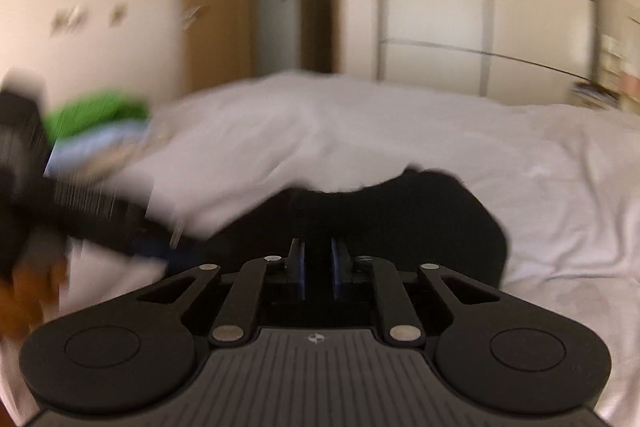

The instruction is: Fold clothes

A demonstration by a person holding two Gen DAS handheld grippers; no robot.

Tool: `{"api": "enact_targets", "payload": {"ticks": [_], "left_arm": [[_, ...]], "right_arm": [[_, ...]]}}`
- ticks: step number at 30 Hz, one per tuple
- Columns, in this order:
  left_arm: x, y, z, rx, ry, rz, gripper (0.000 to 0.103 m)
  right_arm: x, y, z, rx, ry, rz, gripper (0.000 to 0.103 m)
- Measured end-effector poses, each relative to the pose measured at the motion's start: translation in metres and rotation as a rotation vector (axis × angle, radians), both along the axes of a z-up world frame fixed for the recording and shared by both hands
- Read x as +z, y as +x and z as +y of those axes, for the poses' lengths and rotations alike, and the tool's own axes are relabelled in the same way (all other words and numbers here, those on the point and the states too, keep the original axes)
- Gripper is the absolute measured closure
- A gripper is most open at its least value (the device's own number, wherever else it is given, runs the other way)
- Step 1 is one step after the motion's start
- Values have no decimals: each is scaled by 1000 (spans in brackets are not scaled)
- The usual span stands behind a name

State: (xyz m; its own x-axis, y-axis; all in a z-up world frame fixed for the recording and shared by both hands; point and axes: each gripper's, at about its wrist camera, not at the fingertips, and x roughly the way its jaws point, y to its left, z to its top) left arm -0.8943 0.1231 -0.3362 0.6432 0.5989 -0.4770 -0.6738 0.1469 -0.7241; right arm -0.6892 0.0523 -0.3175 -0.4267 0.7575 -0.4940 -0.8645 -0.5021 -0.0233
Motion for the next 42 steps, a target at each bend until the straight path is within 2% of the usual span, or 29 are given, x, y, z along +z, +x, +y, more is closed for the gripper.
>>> {"api": "enact_targets", "payload": {"ticks": [1, 2, 4, 5, 6, 9, 10, 11, 12, 13, 14, 15, 17, 19, 20, 21, 24, 25, 27, 31, 35, 36, 37, 38, 39, 42], "left_arm": [[-6, -2, 2, 0, -24, -54, 35], [-11, -5, 4, 1, -48, -108, 33], [-20, -5, 13, 6, -91, -181, 27], [-23, -5, 16, 11, -100, -187, 27], [-25, -6, 19, 16, -109, -192, 26], [-25, -10, 27, 20, -116, -238, 21], [-24, -12, 31, 23, -117, -253, 19], [-23, -14, 35, 25, -118, -268, 18], [-22, -15, 39, 27, -119, -281, 18], [-21, -15, 45, 27, -122, -291, 17], [-22, -14, 50, 28, -130, -300, 17], [-22, -13, 55, 28, -135, -308, 16], [-20, -8, 63, 19, -137, -323, 13], [-19, -2, 72, 13, -140, -331, 8], [-19, 1, 77, 10, -140, -329, 8], [-19, 4, 81, 7, -141, -327, 8], [-20, 13, 98, -10, -145, -311, 8], [-20, 17, 104, -19, -146, -301, 7], [-20, 25, 116, -44, -152, -279, 2], [-23, 44, 142, -119, -167, -281, 2], [-25, 65, 163, -188, -180, -199, 3], [-24, 70, 165, -198, -172, -165, 8], [-21, 74, 164, -210, -157, -128, 28], [-18, 77, 161, -220, -137, -95, 48], [-15, 77, 156, -220, -118, -67, 82], [-5, 77, 138, -218, -46, 26, 85]], "right_arm": [[-12, -12, -6, 34, -25, -44, 95], [-21, -20, -9, 59, -52, -74, 103], [-43, -30, -12, 110, -129, -137, 100], [-45, -29, -18, 110, -111, -150, 100], [-45, -26, -23, 107, -104, -147, 94], [-24, 7, -28, 75, -184, 30, 84], [-15, 27, -27, 40, -192, 128, 84], [-6, 47, -26, 6, -199, 225, 79], [3, 67, -25, -29, -207, 322, 67], [9, 87, -22, -78, -214, 408, 60], [7, 105, -17, -170, -225, 460, 44], [3, 123, -9, -270, -244, 509, 39], [-22, 155, 19, -474, -348, 623, 40], [-57, 186, 46, -585, -478, 851, 49], [-72, 195, 58, -601, -528, 944, 57], [-84, 201, 69, -614, -571, 1017, 70], [-101, 202, 105, -619, -628, 1025, 80], [-105, 199, 120, -618, -669, 994, 83], [-110, 196, 137, -582, -731, 1012, 87], [-102, 191, 140, -518, -716, 947, 87], [-101, 198, 130, -492, -707, 959, 88], [-100, 199, 128, -487, -700, 955, 88], [-98, 201, 123, -481, -691, 949, 88], [-96, 203, 119, -476, -681, 943, 88], [-94, 203, 115, -474, -671, 939, 88], [-85, 202, 104, -455, -631, 925, 89]]}}
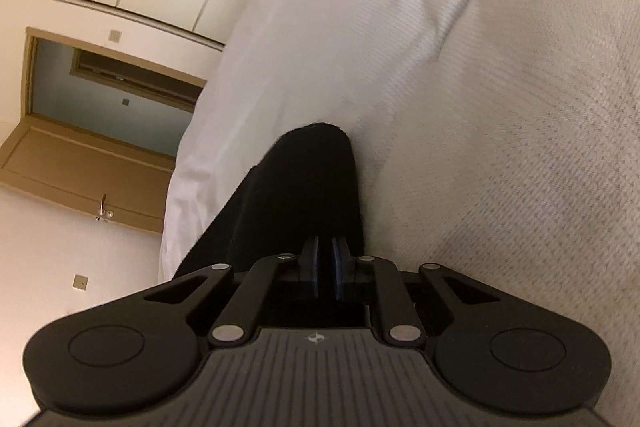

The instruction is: Fold clothes

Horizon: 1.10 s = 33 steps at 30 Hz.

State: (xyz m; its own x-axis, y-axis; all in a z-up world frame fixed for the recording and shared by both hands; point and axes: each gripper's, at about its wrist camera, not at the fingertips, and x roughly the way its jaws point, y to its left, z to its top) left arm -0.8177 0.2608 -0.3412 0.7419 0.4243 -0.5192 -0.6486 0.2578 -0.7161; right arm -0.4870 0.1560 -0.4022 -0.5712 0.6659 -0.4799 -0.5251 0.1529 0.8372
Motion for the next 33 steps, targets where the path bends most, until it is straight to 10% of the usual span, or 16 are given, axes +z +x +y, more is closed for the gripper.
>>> {"api": "enact_targets", "payload": {"ticks": [5, 12, 23, 27, 29, 33], "left_arm": [[37, -22, -64, 32, 285, 164, 85], [-15, -74, -70, 154, 103, 94, 85], [-22, -86, -55, 175, -9, -65, 73], [-21, -83, -47, 195, -24, -94, 58], [-15, -80, -44, 203, -7, -77, 87], [14, -79, -63, 199, 139, 40, 88]], "right_arm": [[34, -23, -9, 122, 157, -63, 89], [56, -87, -31, 301, 254, -427, 83], [27, -9, -4, -69, 31, -119, 69], [28, -34, -2, 46, -11, -267, 84], [40, -46, -5, 68, 16, -323, 94], [64, -67, -4, 126, 70, -442, 94]]}}
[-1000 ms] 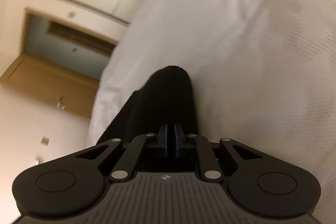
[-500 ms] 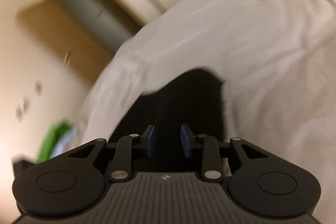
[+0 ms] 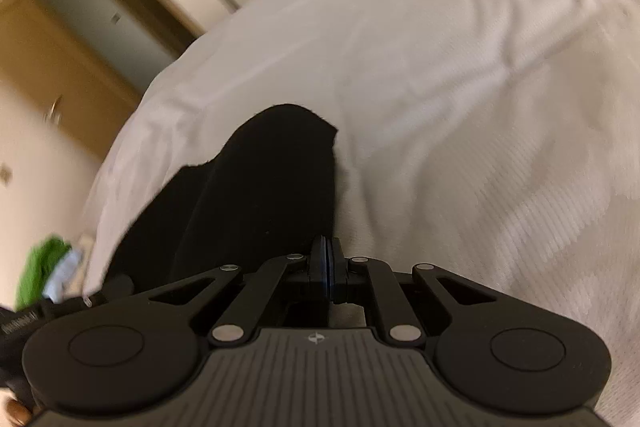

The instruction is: Fold clothes

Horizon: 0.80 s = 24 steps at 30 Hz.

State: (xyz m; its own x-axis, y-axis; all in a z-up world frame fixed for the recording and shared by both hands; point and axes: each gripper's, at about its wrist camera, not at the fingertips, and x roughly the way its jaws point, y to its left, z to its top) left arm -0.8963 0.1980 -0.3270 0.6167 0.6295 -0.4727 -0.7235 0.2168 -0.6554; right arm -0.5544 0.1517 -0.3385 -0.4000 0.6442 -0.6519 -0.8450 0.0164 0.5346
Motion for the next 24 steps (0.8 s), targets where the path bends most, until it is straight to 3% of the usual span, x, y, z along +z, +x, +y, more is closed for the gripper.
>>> {"api": "enact_targets", "payload": {"ticks": [3, 5, 7, 9, 12, 17, 19, 22, 24], "left_arm": [[9, -12, -11, 26, 43, 37, 88], [-1, -19, -10, 41, 18, 57, 88], [-18, -22, -6, 39, -25, 63, 87], [-28, -24, -3, 33, -29, 41, 87], [-22, -21, -3, 10, 31, 47, 87], [-13, -3, -5, -49, 123, 136, 87], [-29, -9, 1, -36, 66, 129, 81], [-45, -27, 3, -4, -5, 18, 81], [-40, -30, 0, 20, -17, 10, 80]], "right_arm": [[14, -18, -1, 54, 44, -72, 94], [21, -57, 17, 93, 75, -163, 94], [22, -73, 13, 120, 99, -291, 94], [21, -83, 16, 122, 104, -356, 94], [16, -89, 23, 109, 102, -357, 94], [9, -82, 21, 77, 90, -322, 94], [5, -83, 25, 75, 86, -322, 94], [6, -85, 24, 86, 92, -355, 91], [9, -87, 24, 81, 93, -381, 84]]}}
